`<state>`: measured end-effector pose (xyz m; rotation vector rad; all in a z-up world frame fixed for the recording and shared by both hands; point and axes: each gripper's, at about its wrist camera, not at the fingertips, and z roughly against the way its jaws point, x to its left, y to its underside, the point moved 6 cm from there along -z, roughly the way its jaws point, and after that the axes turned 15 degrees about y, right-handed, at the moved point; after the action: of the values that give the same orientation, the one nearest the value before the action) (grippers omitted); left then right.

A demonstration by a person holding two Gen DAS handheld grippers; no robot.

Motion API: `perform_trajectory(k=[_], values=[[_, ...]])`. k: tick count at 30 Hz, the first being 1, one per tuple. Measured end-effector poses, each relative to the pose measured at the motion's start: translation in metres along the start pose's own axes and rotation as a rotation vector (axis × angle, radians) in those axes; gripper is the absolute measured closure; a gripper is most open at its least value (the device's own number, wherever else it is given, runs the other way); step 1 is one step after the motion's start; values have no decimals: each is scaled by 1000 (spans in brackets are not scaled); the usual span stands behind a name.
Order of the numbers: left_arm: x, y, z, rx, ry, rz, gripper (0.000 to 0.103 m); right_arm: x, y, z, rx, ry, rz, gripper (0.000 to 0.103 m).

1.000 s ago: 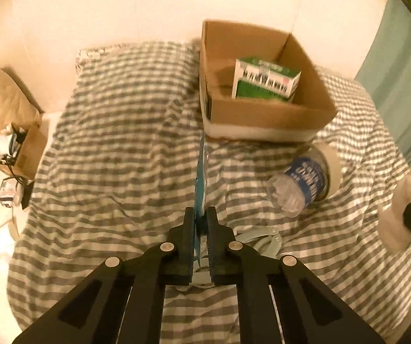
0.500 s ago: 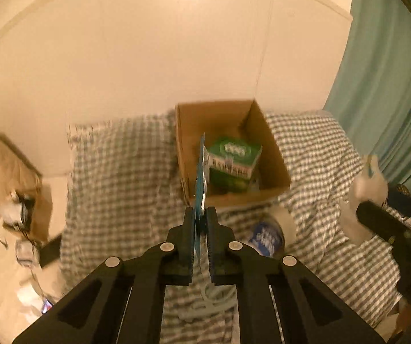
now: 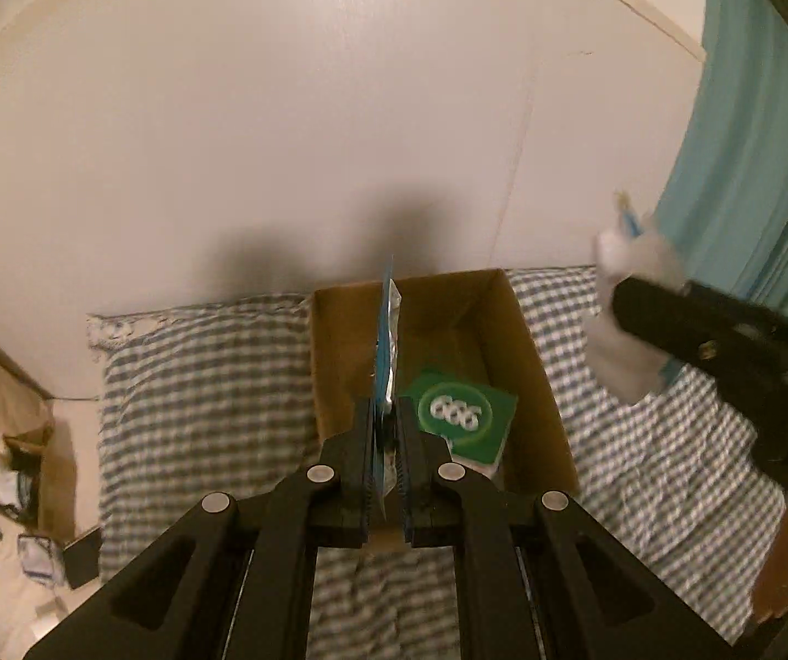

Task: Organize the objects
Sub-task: 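Carry the blister pack and bear plush with both grippers over the cardboard box, then open both grippers to drop the blister pack and bear into the box, then grasp the light green scissors with the left gripper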

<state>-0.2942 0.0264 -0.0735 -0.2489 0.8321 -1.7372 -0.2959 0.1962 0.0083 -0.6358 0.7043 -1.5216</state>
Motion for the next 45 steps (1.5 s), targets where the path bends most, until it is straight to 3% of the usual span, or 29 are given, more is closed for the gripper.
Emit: perform_trajectory(k=[11, 16, 18, 20, 22, 26, 30, 33, 39, 45], values=[[36, 3, -86, 63, 63, -25, 95, -15, 26, -123, 102, -8, -23, 52], [35, 6, -93, 70, 50, -53, 93, -9, 34, -130, 84, -9, -22, 51], [32, 6, -90, 75, 41, -51, 88, -11, 33, -127, 69, -22, -32, 39], [30, 8, -80, 73, 15, -55, 69, -18, 27, -109, 36, -20, -37, 33], [28, 6, -67, 52, -21, -56, 34, -20, 20, -96, 22, -4, -40, 31], [18, 6, -22, -5, -41, -35, 27, -28, 2, -61, 7, 9, -78, 31], [11, 8, 21, -56, -67, -26, 7, -28, -10, -15, -22, 31, -48, 30], [3, 16, 56, -82, -72, -24, 7, -24, -12, 21, -43, 87, 3, 30], [-7, 49, 117, -140, -90, -41, 0, -19, -2, 97, -69, 104, 16, 30], [-3, 95, 138, -154, -140, -42, 0, -13, 54, 131, -66, 134, 84, 29]])
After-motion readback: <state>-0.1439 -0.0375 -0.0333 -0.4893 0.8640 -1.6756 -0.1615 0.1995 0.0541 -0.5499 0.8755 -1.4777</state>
